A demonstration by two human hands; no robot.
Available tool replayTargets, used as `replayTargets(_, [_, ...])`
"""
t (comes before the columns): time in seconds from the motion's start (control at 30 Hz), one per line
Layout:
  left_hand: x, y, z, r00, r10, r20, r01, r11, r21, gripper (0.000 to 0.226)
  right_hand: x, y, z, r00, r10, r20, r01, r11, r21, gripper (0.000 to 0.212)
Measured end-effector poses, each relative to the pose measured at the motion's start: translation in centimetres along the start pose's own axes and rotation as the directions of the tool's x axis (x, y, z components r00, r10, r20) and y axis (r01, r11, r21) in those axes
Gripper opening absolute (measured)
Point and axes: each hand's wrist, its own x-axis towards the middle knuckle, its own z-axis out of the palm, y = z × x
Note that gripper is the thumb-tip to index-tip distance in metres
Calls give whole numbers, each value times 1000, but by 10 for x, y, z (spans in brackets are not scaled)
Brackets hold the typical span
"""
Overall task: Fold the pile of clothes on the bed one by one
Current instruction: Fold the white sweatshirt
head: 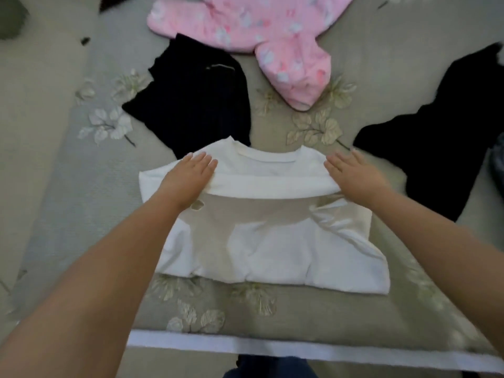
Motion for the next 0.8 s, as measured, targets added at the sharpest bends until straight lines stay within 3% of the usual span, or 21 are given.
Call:
replayTargets(0.1, [50, -19, -18, 1000, 19, 5, -19, 996, 87, 87, 40, 34, -10, 998, -32, 48, 37, 992, -118, 53])
replayTargets(0.17, [77, -32, -23, 997, -67, 32, 63, 994, 91, 84, 64, 45, -13, 996, 51, 68, -42, 992, -122, 52])
replayTargets(0.23, [98, -46, -24, 976, -216, 23, 216, 976, 7, 75, 83, 49, -11, 975, 220, 31, -220, 975, -12, 57])
replayTargets(0.33, [113, -53, -11, 908, -412, -73, 372, 875, -311, 44, 96, 45, -3, 880, 472, -53, -444, 857, 263, 50])
replayTargets(0.4, [105, -33, 2, 920, -371, -129, 293, 868, -401, 34, 91, 26, 9, 881, 470, -61, -400, 807, 435, 52])
replayTargets(0.5, [79, 15, 34, 963, -170, -210, 78, 919, -385, 41, 68, -19, 34, 949, 313, 29, -284, 817, 501, 77])
replayTargets(0.6, [61, 50, 59, 994, -99, -40, 73, 904, -421, 48, 38, -50, 52, 945, 273, 181, -327, 799, 505, 95])
replayTargets(0.63, [60, 54, 65, 991, -132, 19, 126, 878, -461, 56, 33, -53, 59, 944, 291, 156, -328, 784, 526, 87])
replayTargets(0.7, [63, 55, 79, 971, -188, 148, 237, 829, -507, 84, 28, -39, 71, 907, 401, 130, -397, 713, 578, 48])
replayTargets(0.73, [64, 53, 83, 969, -188, 157, 243, 821, -516, 88, 29, -24, 75, 857, 493, 151, -473, 634, 612, 29])
replayTargets(0.8, [68, 51, 87, 980, -169, 107, 200, 838, -508, 87, 32, 15, 88, 724, 655, 216, -610, 462, 643, 23])
